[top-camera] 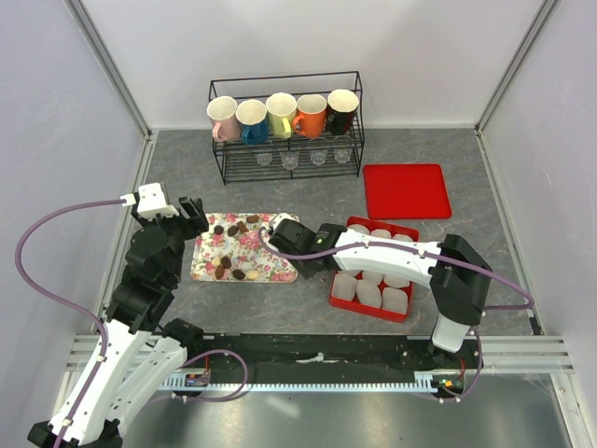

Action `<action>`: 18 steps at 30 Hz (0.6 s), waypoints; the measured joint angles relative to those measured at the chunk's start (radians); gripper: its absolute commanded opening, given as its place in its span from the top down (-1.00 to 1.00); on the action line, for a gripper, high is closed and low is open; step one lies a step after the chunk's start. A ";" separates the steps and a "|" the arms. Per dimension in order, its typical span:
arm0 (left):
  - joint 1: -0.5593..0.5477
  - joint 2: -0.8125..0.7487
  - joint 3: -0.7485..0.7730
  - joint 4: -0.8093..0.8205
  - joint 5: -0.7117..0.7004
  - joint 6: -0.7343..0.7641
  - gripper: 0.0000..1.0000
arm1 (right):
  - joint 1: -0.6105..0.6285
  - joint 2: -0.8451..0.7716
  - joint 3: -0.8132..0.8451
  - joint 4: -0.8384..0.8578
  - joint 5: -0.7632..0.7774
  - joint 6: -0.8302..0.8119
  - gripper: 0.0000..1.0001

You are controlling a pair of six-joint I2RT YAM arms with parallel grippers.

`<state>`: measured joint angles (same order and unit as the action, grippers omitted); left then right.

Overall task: Pack the chocolate
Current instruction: Adjust the fake chocolate on the plate.

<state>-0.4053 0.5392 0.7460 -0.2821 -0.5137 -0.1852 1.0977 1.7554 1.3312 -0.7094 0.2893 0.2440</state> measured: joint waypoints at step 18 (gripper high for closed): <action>0.000 0.003 0.000 0.000 0.001 0.000 -0.48 | -0.003 0.000 0.000 -0.002 -0.021 -0.033 0.13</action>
<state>-0.4053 0.5426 0.7460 -0.2817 -0.5129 -0.1852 1.0950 1.7550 1.3312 -0.7109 0.2680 0.2111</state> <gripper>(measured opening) 0.745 0.427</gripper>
